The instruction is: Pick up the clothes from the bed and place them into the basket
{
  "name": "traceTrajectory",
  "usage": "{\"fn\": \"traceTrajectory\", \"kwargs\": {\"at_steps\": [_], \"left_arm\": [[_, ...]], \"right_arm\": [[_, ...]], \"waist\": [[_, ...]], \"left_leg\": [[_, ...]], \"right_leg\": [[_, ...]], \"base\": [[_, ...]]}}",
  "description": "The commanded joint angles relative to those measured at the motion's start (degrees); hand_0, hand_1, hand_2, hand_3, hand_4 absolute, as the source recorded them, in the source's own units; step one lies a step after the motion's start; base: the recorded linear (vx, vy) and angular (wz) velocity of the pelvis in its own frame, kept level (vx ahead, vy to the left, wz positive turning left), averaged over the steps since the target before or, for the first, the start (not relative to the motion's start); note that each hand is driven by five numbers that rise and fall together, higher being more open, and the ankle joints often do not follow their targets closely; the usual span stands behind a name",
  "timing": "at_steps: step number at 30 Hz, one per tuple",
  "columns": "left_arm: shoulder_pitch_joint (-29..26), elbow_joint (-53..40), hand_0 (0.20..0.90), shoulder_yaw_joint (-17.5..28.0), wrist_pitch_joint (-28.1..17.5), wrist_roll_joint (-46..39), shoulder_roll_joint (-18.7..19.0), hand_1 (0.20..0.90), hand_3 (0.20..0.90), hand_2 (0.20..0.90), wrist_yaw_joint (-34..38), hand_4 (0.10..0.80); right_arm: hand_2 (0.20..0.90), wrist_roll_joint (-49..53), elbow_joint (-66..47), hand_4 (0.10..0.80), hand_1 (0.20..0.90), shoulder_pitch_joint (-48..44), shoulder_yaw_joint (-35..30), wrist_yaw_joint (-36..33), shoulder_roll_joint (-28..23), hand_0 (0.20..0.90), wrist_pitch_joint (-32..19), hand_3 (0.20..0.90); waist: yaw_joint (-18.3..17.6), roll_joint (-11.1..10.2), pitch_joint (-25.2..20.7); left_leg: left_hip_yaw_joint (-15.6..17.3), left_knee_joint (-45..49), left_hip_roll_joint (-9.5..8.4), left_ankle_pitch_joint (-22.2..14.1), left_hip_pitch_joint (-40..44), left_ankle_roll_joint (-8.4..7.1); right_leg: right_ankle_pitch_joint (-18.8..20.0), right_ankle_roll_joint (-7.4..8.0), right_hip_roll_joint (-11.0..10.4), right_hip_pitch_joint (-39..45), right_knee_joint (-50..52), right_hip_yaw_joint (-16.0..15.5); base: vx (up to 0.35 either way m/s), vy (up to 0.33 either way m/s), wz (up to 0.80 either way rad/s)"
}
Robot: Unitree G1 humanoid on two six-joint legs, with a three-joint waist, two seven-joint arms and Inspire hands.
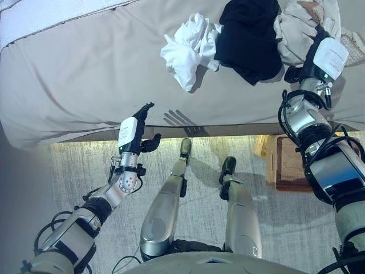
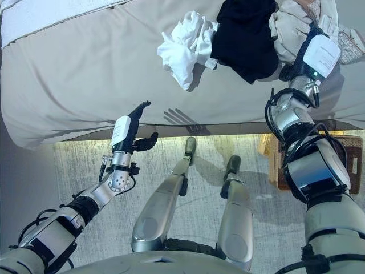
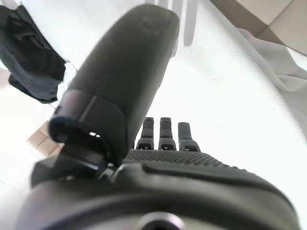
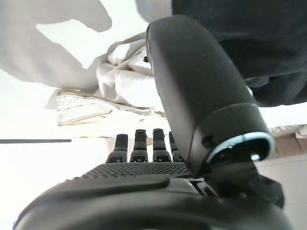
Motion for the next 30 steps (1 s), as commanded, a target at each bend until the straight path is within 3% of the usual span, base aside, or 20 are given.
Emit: {"fn": "traceTrajectory", "kwargs": {"at_steps": [1, 10, 18, 30], "left_arm": [[0.6, -6.6, 0.900, 2.1, -4.2, 2.3, 2.6, 0.900, 0.900, 0.900, 5.1, 0.800], [1.5, -9.7, 0.900, 2.0, -3.9, 1.1, 4.7, 0.900, 0.900, 0.900, 4.7, 0.800], [4.5, -12.0, 0.900, 3.0, -5.3, 2.1, 6.1, 0.900, 0.900, 0.900, 6.5, 0.800], [6.2, -14.7, 0.900, 3.4, -6.2, 1.7, 7.9, 0.900, 0.900, 0.900, 8.7, 0.800]], "right_arm": [[0.900, -1.6, -0.3, 0.800, 0.900, -9.5, 4.1, -0.1, -8.3, 0.900, 0.0, 0.900], [0.900, -2.1, 2.8, 0.800, 0.900, -15.4, 8.1, 4.0, -10.0, 0.900, 1.2, 0.900], [0.900, 2.4, 5.1, 0.800, 0.900, -20.5, 11.5, 12.6, -11.7, 0.900, -0.3, 0.900], [0.900, 3.8, 8.6, 0.800, 0.900, -26.1, 14.1, 16.5, -13.5, 0.900, 2.7, 0.900]], "waist": [[0.7, 0.3, -1.2], [1.7, 1.3, -0.9], [3.2, 2.3, -0.9], [4.3, 4.0, -0.9]], "left_leg": [[1.7, 11.9, -0.53, -9.1, -3.8, 2.45], [1.1, 14.6, -1.11, -9.3, -7.0, 2.55], [0.5, 17.4, -1.61, -9.0, -11.0, 2.37], [0.7, 21.3, -0.85, -8.5, -17.4, 2.18]], "right_leg": [[3.4, -2.01, 1.8, -2.2, 0.4, 1.7], [1.3, -2.75, 2.2, -5.2, 4.9, 1.2], [-0.4, -3.60, 2.4, -9.0, 9.3, 0.4], [-2.2, -4.19, 1.8, -16.5, 16.7, 0.7]], "base": [[0.000, 0.000, 0.00], [0.012, -0.005, 0.02], [0.035, -0.009, 0.03], [0.015, -0.003, 0.00]]}}
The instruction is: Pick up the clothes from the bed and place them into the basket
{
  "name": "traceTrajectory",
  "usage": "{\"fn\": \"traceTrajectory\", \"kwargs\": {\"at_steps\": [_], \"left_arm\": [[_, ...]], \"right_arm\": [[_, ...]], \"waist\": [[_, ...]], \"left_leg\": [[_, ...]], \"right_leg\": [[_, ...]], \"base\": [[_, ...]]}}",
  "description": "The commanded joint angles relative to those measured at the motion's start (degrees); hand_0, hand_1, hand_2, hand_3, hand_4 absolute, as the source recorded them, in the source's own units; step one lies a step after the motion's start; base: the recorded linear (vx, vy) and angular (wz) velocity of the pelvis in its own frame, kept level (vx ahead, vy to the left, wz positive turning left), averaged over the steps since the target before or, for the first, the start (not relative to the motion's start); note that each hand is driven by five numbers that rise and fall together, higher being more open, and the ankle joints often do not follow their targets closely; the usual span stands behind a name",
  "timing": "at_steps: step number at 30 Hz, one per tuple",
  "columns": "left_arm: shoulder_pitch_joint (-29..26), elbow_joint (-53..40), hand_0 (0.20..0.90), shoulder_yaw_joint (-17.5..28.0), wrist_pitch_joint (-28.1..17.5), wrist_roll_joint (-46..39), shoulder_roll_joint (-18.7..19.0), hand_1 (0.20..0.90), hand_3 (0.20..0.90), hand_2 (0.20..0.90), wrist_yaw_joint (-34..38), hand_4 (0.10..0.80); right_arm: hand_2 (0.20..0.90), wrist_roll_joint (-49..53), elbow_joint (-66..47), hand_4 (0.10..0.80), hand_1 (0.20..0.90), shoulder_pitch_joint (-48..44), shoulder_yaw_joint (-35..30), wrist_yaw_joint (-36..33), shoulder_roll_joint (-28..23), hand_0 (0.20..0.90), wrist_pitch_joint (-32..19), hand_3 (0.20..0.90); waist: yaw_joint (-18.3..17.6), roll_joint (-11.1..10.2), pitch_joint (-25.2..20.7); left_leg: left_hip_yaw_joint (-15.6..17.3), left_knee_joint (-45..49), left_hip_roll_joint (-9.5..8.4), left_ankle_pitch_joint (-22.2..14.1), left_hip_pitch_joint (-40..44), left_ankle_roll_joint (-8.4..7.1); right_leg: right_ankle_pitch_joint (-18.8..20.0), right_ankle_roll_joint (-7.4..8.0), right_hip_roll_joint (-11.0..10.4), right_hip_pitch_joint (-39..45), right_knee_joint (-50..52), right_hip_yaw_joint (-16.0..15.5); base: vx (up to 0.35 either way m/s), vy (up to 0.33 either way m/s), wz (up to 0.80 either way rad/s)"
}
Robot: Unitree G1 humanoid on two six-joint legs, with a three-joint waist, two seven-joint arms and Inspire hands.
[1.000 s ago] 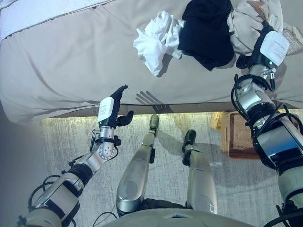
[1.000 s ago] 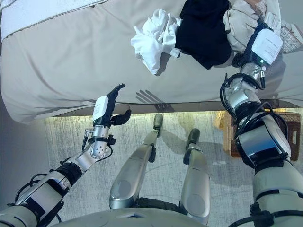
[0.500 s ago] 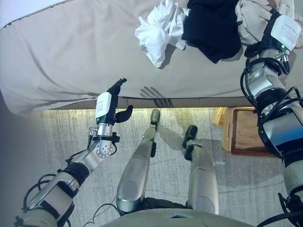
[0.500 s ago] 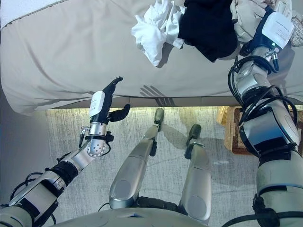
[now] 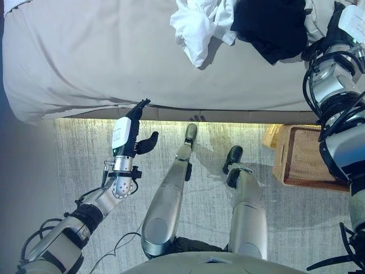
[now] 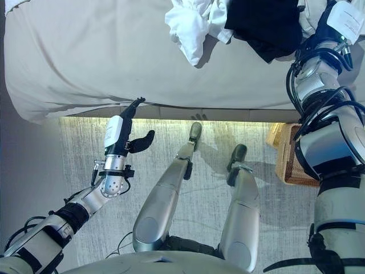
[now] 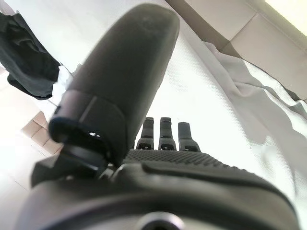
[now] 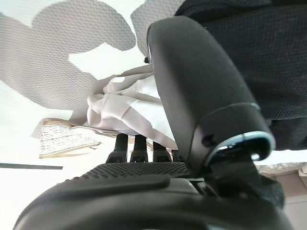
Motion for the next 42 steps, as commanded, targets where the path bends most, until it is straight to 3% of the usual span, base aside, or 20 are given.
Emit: {"fn": "traceTrajectory", "kwargs": {"at_steps": [1, 10, 11, 12, 13, 25, 42], "left_arm": [[1.3, -5.8, 0.900, 3.4, -3.4, 1.1, 1.8, 0.900, 0.900, 0.900, 4.8, 0.800], [3.4, -7.7, 0.900, 3.8, -4.7, 0.6, 4.0, 0.900, 0.900, 0.900, 5.6, 0.800], [3.4, -7.9, 0.900, 3.8, -4.7, 0.6, 4.0, 0.900, 0.900, 0.900, 5.7, 0.800], [3.4, -7.9, 0.900, 3.8, -4.7, 0.6, 4.0, 0.900, 0.900, 0.900, 5.7, 0.800], [3.5, -8.6, 0.900, 3.6, -4.5, 0.3, 4.4, 0.900, 0.900, 0.900, 5.8, 0.800], [5.3, -9.2, 0.900, 4.8, -6.2, -1.1, 6.9, 0.900, 0.900, 0.900, 5.5, 0.800], [5.1, -8.3, 0.900, 5.3, -7.0, -2.6, 9.0, 0.900, 0.900, 0.900, 3.1, 0.800]], "right_arm": [[0.900, 0.2, 0.3, 0.800, 0.900, -9.4, 7.4, 0.8, -9.1, 0.900, 1.0, 0.900], [0.900, 0.2, 0.6, 0.800, 0.900, -12.2, 10.7, 1.4, -11.0, 0.900, 3.3, 0.900], [0.829, -0.4, 0.7, 0.718, 0.829, -12.4, 11.0, 1.4, -11.1, 0.829, 3.5, 0.818], [0.695, -0.5, 0.8, 0.561, 0.695, -12.5, 11.0, 1.4, -11.1, 0.695, 3.5, 0.661], [0.300, -0.6, 1.3, 0.100, 0.300, -13.4, 12.1, 1.4, -11.6, 0.300, 3.9, 0.200], [0.300, 0.1, 0.6, 0.100, 0.300, -15.8, 15.1, 1.2, -13.8, 0.300, 0.8, 0.200], [0.300, 5.6, 0.4, 0.100, 0.300, -13.1, 12.0, 3.5, -13.4, 0.300, -7.0, 0.200]], "waist": [[1.0, 3.3, -2.1], [1.0, 3.9, -2.1], [1.0, 3.9, -2.1], [1.0, 3.9, -2.1], [1.0, 4.0, -2.1], [0.7, 3.7, -2.1], [0.5, 1.8, -2.1]], "left_leg": [[1.6, 7.6, -0.70, -6.2, -2.3, 2.46], [1.8, 8.7, 0.08, -5.7, -5.9, 2.20], [1.8, 8.7, 0.18, -5.7, -6.2, 2.10], [1.8, 8.7, 0.19, -5.7, -6.2, 2.09], [1.9, 9.0, 0.34, -5.6, -6.7, 1.95], [2.1, 9.1, 0.85, -5.5, -6.8, 1.54], [2.8, 7.6, 1.04, -7.0, 1.0, 1.31]], "right_leg": [[1.0, -1.31, 2.4, -2.0, 3.9, 0.3], [0.7, -1.74, 3.0, -6.0, 6.1, 0.8], [0.7, -1.79, 3.2, -6.2, 6.2, 0.9], [0.7, -1.79, 3.2, -6.2, 6.2, 0.9], [0.6, -1.88, 3.3, -6.6, 6.4, 0.9], [1.1, -2.02, 4.1, -6.7, 6.2, 0.9], [0.8, -1.79, 4.3, 2.1, 2.4, -0.5]], "base": [[0.030, -0.024, -0.04], [-0.001, -0.007, -0.02], [0.000, 0.000, 0.00], [0.000, 0.000, 0.00], [0.000, 0.000, 0.00], [0.000, 0.000, 0.00], [-0.014, -0.013, -0.02]]}}
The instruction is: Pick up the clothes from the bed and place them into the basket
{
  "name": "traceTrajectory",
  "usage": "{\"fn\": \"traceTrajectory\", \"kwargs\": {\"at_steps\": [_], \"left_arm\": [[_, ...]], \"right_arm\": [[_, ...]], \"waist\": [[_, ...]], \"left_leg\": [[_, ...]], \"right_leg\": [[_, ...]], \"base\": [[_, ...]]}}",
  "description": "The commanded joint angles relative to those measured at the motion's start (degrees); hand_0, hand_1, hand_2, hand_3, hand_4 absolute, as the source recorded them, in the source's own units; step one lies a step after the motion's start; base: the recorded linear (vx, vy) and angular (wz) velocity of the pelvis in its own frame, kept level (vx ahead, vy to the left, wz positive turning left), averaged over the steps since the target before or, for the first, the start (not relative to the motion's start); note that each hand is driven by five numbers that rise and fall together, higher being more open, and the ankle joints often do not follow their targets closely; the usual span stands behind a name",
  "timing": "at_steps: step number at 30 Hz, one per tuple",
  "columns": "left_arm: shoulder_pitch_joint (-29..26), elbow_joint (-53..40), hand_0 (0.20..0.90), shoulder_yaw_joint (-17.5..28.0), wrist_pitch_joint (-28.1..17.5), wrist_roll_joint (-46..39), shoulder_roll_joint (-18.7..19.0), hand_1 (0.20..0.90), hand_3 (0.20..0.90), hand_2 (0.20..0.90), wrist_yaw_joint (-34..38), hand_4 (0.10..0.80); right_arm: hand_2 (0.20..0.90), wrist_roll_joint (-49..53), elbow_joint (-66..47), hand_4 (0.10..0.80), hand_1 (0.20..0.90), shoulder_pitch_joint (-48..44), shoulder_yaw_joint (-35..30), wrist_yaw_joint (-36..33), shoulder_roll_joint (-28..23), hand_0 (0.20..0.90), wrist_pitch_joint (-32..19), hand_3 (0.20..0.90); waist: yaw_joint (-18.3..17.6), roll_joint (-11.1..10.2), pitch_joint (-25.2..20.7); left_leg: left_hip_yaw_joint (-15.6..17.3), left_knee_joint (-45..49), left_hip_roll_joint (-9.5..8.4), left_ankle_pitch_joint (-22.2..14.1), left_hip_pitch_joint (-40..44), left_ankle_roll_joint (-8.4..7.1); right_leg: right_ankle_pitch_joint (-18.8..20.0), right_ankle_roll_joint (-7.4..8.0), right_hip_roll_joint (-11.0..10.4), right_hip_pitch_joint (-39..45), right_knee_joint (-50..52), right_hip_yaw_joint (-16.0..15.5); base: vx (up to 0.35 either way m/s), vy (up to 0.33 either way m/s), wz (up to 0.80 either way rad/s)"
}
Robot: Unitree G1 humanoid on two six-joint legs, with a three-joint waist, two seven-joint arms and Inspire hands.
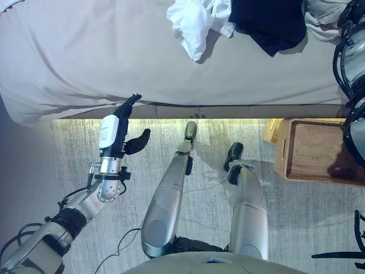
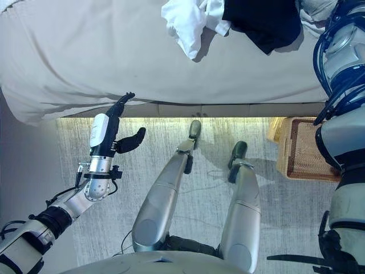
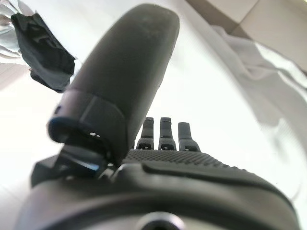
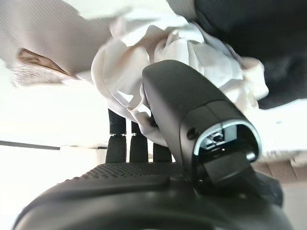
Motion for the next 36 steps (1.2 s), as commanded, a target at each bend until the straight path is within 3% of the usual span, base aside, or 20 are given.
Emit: {"fn": "traceTrajectory", "kwargs": {"at_steps": [1, 7, 9, 17, 26, 31, 36], "left_arm": [[2.0, -3.4, 0.900, 4.4, -4.2, -1.8, 1.3, 0.900, 0.900, 0.900, 1.2, 0.800], [2.3, -0.8, 0.900, 5.3, -3.9, -5.4, 0.5, 0.900, 0.900, 0.900, 1.2, 0.800], [1.4, 1.4, 0.900, 8.2, -2.6, -8.8, -1.4, 0.900, 0.900, 0.900, -1.4, 0.800], [2.6, 2.6, 0.900, 8.8, -0.5, -5.2, -3.1, 0.900, 0.900, 0.900, -3.1, 0.800], [1.6, -0.4, 0.900, 7.5, 1.6, 0.7, 0.1, 0.900, 0.900, 0.900, -5.6, 0.800], [1.5, -0.7, 0.900, 5.2, 2.2, 4.0, 1.8, 0.900, 0.900, 0.900, -5.7, 0.800], [-0.8, 0.3, 0.900, 6.4, 3.6, 3.2, 3.8, 0.900, 0.900, 0.900, -7.1, 0.800]], "right_arm": [[0.300, 3.3, -1.8, 0.100, 0.300, -4.9, 2.7, -0.9, -7.5, 0.300, -4.0, 0.200], [0.300, 8.1, -3.7, 0.100, 0.300, -1.8, -0.5, 1.6, -7.5, 0.300, -7.0, 0.200], [0.300, 10.4, -4.7, 0.100, 0.300, 1.6, -4.0, 2.4, -7.1, 0.300, -8.5, 0.200], [0.300, 16.4, -7.3, 0.100, 0.300, 9.9, -12.2, 4.0, -9.0, 0.300, -9.0, 0.200], [0.300, 18.2, -15.7, 0.100, 0.300, 24.3, -21.7, 3.3, -12.6, 0.300, -9.6, 0.200], [0.300, 18.3, -18.6, 0.100, 0.300, 29.3, -25.0, 3.9, -13.9, 0.300, -11.0, 0.200], [0.300, 17.4, -24.1, 0.100, 0.300, 36.0, -28.7, 2.6, -14.0, 0.300, -12.1, 0.200]], "waist": [[0.2, 1.3, -2.2], [-0.3, 0.2, -2.2], [-0.7, -0.9, -2.4], [-1.9, -3.5, -4.9], [-5.4, -7.6, -8.8], [-7.7, -8.2, -11.1], [-9.7, -8.7, -13.3]], "left_leg": [[1.8, 0.6, 0.13, -4.1, 3.3, 1.01], [2.3, 0.0, -0.05, -5.0, 6.5, 1.32], [2.4, 0.0, -0.28, -6.2, 9.1, 1.73], [3.0, -1.0, -0.59, -8.6, 15.0, 2.41], [5.7, -1.7, 0.14, -12.3, 22.7, 3.09], [6.6, -4.5, 0.48, -12.2, 26.9, 2.88], [8.0, -6.8, 0.55, -12.3, 29.8, 2.97]], "right_leg": [[0.6, -1.25, 3.4, 2.5, 0.8, -2.1], [0.7, -1.27, 3.4, 5.5, -0.9, -2.1], [0.8, -1.13, 3.2, 7.7, -1.9, -2.0], [2.4, -0.16, 1.3, 13.8, -7.0, -2.0], [4.9, 1.22, -1.0, 22.5, -14.0, -0.7], [6.3, 1.98, -0.8, 26.2, -17.8, 1.3], [6.5, 2.45, -0.6, 28.5, -20.1, 2.6]], "base": [[0.000, 0.000, 0.00], [-0.002, 0.000, -0.01], [-0.003, -0.006, -0.02], [0.041, 0.012, -0.02], [0.065, 0.026, -0.11], [0.088, 0.054, -0.17], [0.055, 0.046, -0.15]]}}
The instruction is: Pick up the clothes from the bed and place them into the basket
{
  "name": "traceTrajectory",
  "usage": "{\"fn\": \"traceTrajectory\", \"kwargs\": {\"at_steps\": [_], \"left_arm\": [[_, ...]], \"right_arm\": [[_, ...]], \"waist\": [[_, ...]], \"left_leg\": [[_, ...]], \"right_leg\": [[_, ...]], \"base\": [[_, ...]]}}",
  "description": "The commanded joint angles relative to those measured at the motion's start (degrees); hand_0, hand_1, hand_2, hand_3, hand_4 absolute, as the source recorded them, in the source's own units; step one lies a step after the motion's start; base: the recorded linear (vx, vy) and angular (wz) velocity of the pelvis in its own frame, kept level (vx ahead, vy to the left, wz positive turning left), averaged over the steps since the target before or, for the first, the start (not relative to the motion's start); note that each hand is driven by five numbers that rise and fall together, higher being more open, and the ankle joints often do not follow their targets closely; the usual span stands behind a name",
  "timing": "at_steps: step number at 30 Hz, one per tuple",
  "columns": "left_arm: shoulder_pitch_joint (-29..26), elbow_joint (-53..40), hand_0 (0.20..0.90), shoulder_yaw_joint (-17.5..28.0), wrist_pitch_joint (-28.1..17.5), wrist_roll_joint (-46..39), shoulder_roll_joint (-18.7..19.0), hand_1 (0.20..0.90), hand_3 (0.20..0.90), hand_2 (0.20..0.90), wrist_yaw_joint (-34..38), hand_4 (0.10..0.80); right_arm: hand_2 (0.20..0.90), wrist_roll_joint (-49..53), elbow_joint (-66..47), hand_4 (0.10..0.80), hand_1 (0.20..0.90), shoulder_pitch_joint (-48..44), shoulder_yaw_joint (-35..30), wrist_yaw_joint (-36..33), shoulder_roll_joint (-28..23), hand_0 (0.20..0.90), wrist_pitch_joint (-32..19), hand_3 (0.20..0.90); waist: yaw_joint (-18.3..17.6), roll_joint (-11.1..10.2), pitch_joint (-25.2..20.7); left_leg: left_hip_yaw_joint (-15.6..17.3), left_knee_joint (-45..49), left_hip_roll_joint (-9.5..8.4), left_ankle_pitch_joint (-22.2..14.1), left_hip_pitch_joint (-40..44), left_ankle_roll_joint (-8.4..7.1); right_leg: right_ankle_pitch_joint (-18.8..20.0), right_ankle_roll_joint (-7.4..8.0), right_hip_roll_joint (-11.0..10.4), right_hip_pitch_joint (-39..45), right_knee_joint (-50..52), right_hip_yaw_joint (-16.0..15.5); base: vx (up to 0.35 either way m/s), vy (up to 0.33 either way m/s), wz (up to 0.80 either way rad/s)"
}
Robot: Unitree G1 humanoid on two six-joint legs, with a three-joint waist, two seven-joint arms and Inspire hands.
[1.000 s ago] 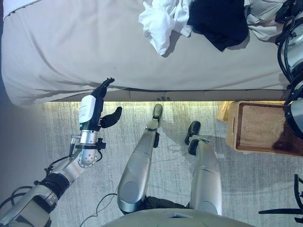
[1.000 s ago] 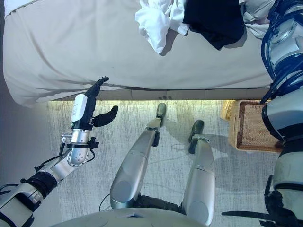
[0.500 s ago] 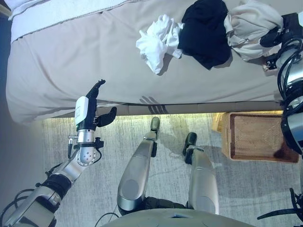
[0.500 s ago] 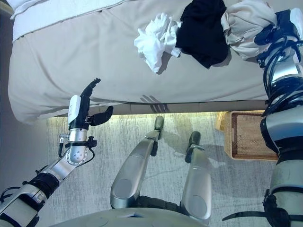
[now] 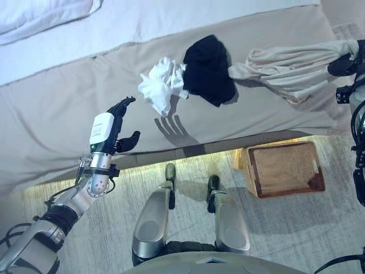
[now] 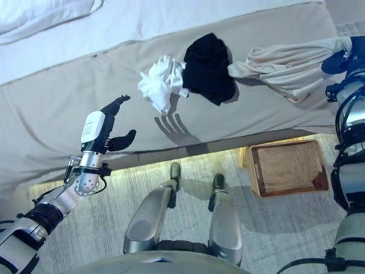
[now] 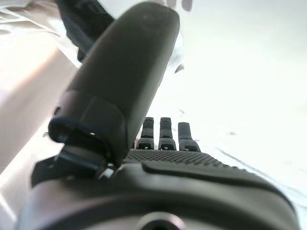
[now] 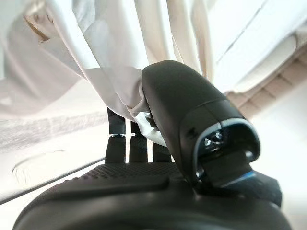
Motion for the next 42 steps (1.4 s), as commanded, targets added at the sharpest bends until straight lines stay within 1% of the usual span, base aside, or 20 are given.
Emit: {"fn": "traceTrajectory", "kwargs": {"at_steps": [1, 4, 6, 9, 10, 11, 14, 17, 21, 25, 30, 33, 36, 38, 42], "left_arm": [[1.3, -2.4, 0.900, 1.1, -1.1, 0.2, 0.6, 0.900, 0.900, 0.900, 1.3, 0.800], [1.0, -2.2, 0.900, 1.9, -1.2, 1.1, 0.9, 0.900, 0.900, 0.900, 0.0, 0.800], [1.8, -2.7, 0.900, 2.9, -1.6, 1.2, 1.3, 0.900, 0.900, 0.900, -0.8, 0.800], [3.2, -3.1, 0.900, 4.5, -2.3, 1.6, 0.7, 0.900, 0.900, 0.900, -1.2, 0.800], [3.3, -3.1, 0.900, 4.4, -2.3, 1.7, 0.8, 0.900, 0.900, 0.900, -1.2, 0.800], [3.8, -3.3, 0.900, 5.2, -2.6, 2.0, 0.1, 0.900, 0.900, 0.900, -1.0, 0.800], [4.4, -3.3, 0.900, 6.2, -3.0, 2.1, -0.6, 0.900, 0.900, 0.900, -1.2, 0.800], [5.3, -3.0, 0.900, 7.6, -3.8, 2.8, -1.6, 0.900, 0.900, 0.900, -1.3, 0.800], [5.6, -2.7, 0.900, 8.5, -5.3, 4.5, -2.4, 0.900, 0.900, 0.900, -1.4, 0.800], [5.4, -2.4, 0.900, 8.3, -5.8, 6.5, -3.1, 0.900, 0.900, 0.900, -1.5, 0.800], [5.1, -1.1, 0.900, 8.4, -5.3, 6.0, -4.0, 0.900, 0.900, 0.900, -1.9, 0.800], [5.3, -0.5, 0.900, 8.9, -5.2, 5.5, -4.5, 0.900, 0.900, 0.900, -2.0, 0.800], [5.6, 0.3, 0.900, 9.3, -5.6, 5.9, -5.3, 0.900, 0.900, 0.900, -1.9, 0.800], [5.7, 0.8, 0.900, 9.8, -5.7, 5.9, -5.6, 0.900, 0.900, 0.900, -2.3, 0.800], [6.4, 1.9, 0.900, 10.6, -6.0, 6.2, -6.0, 0.900, 0.900, 0.900, -2.1, 0.800]], "right_arm": [[0.300, 0.4, -5.6, 0.100, 0.300, 3.0, -0.6, -4.4, -4.9, 0.300, -5.2, 0.200], [0.300, 0.1, -10.1, 0.100, 0.300, 8.3, -3.6, -4.3, -5.2, 0.300, -5.1, 0.200], [0.300, 0.5, -12.8, 0.100, 0.300, 12.3, -6.1, -4.3, -5.3, 0.300, -5.2, 0.200], [0.300, -0.2, -16.6, 0.100, 0.300, 17.7, -9.4, -5.0, -4.2, 0.300, -5.0, 0.200], [0.300, -0.3, -16.7, 0.100, 0.300, 18.0, -9.7, -5.0, -4.1, 0.300, -4.9, 0.200], [0.300, -0.8, -18.3, 0.100, 0.300, 20.4, -11.5, -5.5, -3.4, 0.300, -5.0, 0.200], [0.300, -1.2, -20.5, 0.100, 0.300, 23.3, -13.8, -6.6, -2.4, 0.300, -5.3, 0.200], [0.300, -2.9, -24.7, 0.100, 0.300, 27.5, -17.5, -8.8, -0.7, 0.300, -5.5, 0.200], [0.300, -4.7, -30.8, 0.100, 0.300, 31.4, -21.4, -11.6, 0.4, 0.300, -4.9, 0.200], [0.300, -5.8, -34.3, 0.100, 0.300, 34.3, -23.6, -11.4, 1.0, 0.300, -4.1, 0.200], [0.300, -6.6, -36.4, 0.100, 0.300, 38.7, -25.8, -11.0, 2.1, 0.300, -4.8, 0.200], [0.300, -7.1, -37.4, 0.100, 0.300, 39.8, -26.9, -13.4, 2.9, 0.300, -6.0, 0.200], [0.300, -8.8, -38.8, 0.100, 0.300, 39.7, -28.4, -15.6, 3.4, 0.300, -5.7, 0.200], [0.300, -8.8, -39.6, 0.100, 0.300, 39.8, -29.3, -14.9, 3.5, 0.300, -5.0, 0.200], [0.300, -8.4, -40.5, 0.100, 0.300, 40.9, -28.5, -10.3, 3.7, 0.300, -2.5, 0.200]], "waist": [[-1.3, -1.0, -11.0], [-2.6, -1.3, -12.0], [-3.4, -1.4, -13.1], [-4.3, -1.4, -14.6], [-4.3, -1.4, -14.6], [-4.8, -1.4, -15.5], [-5.2, -1.3, -16.2], [-6.1, -1.2, -17.0], [-7.3, -1.3, -17.6], [-8.3, -1.5, -18.1], [-9.5, -1.5, -19.1], [-9.8, -1.4, -19.3], [-10.1, -1.0, -19.7], [-10.2, -0.9, -20.0], [-10.4, -1.1, -20.7]], "left_leg": [[1.1, 5.1, 0.62, -8.2, 0.7, 0.40], [1.6, 3.8, 0.67, -8.1, 2.1, 0.34], [1.9, 1.8, 0.75, -7.7, 3.6, 0.22], [2.3, -1.2, 1.17, -7.0, 5.7, -0.09], [2.3, -1.4, 1.16, -6.9, 5.9, -0.09], [2.4, -2.9, 1.28, -6.5, 6.8, -0.18], [2.6, -4.5, 1.39, -6.0, 7.8, -0.20], [3.0, -5.8, 1.58, -5.7, 8.7, -0.18], [3.6, -6.0, 1.77, -5.9, 9.0, -0.06], [3.9, -6.4, 1.99, -6.0, 9.7, -0.03], [4.6, -6.7, 2.24, -6.2, 10.8, 0.09], [4.8, -6.8, 2.45, -6.2, 11.1, 0.00], [4.8, -7.7, 2.49, -6.0, 11.7, -0.20], [4.5, -8.6, 2.46, -5.7, 12.0, -0.42], [4.4, -9.9, 2.54, -5.1, 12.7, -0.54]], "right_leg": [[4.5, 0.27, -0.7, -0.3, -2.3, -0.9], [5.1, 0.59, -0.5, 0.9, -4.1, -0.1], [5.8, 0.95, -0.2, 2.0, -5.9, 0.5], [6.8, 1.54, 0.0, 3.3, -7.9, 1.3], [6.8, 1.54, 0.0, 3.3, -8.0, 1.3], [7.3, 1.80, 0.2, 3.8, -9.0, 1.6], [7.7, 1.96, 0.5, 4.2, -9.8, 2.0], [7.8, 2.00, 0.9, 4.5, -10.3, 2.5], [7.5, 1.89, 1.4, 4.6, -10.4, 3.2], [7.5, 1.95, 1.8, 4.9, -10.5, 3.9], [7.5, 2.03, 2.0, 5.2, -10.4, 4.8], [7.6, 2.04, 2.0, 5.4, -10.6, 5.1], [7.7, 2.02, 2.1, 5.8, -11.1, 5.3], [7.9, 2.19, 2.2, 6.0, -11.5, 5.5], [8.4, 2.50, 2.3, 6.2, -12.1, 5.7]], "base": [[0.018, 0.014, -0.26], [0.034, 0.005, -0.12], [0.057, 0.000, -0.12], [0.063, -0.013, -0.09], [0.080, -0.040, -0.14], [0.050, -0.025, -0.13], [0.054, -0.032, -0.08], [0.029, -0.035, -0.05], [0.006, -0.025, -0.06], [0.023, -0.013, -0.08], [0.054, -0.013, -0.11], [0.035, -0.019, -0.08], [0.015, 0.004, -0.13], [-0.011, 0.000, -0.08], [0.000, 0.000, 0.00]]}}
